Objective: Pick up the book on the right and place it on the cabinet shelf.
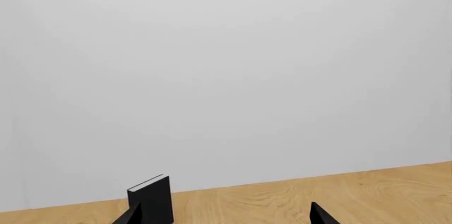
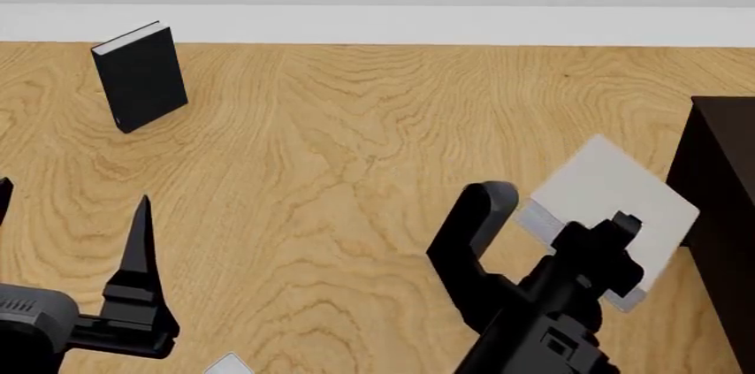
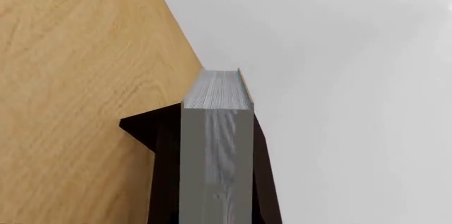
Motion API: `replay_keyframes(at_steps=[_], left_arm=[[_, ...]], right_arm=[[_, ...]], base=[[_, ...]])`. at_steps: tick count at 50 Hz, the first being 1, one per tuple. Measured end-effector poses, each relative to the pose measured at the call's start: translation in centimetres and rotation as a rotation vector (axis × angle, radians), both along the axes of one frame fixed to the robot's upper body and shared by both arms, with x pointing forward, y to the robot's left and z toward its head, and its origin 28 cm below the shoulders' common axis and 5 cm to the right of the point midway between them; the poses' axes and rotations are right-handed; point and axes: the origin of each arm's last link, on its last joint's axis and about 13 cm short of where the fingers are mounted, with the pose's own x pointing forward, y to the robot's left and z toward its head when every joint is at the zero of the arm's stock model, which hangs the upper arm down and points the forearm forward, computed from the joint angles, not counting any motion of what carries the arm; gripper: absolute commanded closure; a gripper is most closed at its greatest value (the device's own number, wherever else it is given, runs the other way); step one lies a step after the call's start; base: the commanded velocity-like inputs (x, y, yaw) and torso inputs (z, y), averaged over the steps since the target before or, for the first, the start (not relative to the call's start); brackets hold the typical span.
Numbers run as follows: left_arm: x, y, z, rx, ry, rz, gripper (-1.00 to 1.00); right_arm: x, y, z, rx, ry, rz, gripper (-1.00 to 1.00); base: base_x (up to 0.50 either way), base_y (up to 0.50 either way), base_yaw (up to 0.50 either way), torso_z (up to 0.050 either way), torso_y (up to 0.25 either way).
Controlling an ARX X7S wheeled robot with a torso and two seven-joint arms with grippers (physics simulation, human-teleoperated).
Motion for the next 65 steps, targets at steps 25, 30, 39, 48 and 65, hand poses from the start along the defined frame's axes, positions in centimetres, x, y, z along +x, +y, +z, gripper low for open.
replay_keyframes(at_steps=[25, 30, 39, 48, 65], left_arm=[[0.0, 0.0, 0.0, -0.004, -0.001, 0.001, -1.0], [0.1, 0.0, 0.0, -0.003, -0.001, 0.001, -1.0], [0.1, 0.0, 0.0, -0.003, -0.001, 0.0, -1.0], [0.1, 0.0, 0.0, -0.003, -0.002, 0.0, -1.0], [0.1, 0.0, -0.1, -0.006, -0.002, 0.001, -1.0]], right_arm=[[1.1, -2.0, -1.2, -0.046, 0.025, -0.106, 1.0], [1.3, -2.4, -1.5, -0.049, 0.032, -0.127, 1.0], [1.7, -3.0, -2.2, -0.048, 0.047, -0.158, 1.0], [2.1, -3.6, -2.7, -0.044, 0.056, -0.185, 1.0], [3.7, -4.8, -4.0, -0.023, 0.061, -0.245, 1.0]], base=[[0.0, 0.0, 0.0, 0.0, 0.001], [0.0, 0.0, 0.0, 0.0, 0.002], [0.0, 0.0, 0.0, 0.0, 0.001], [0.0, 0.0, 0.0, 0.0, 0.001], [0.0, 0.0, 0.0, 0.001, 0.001]])
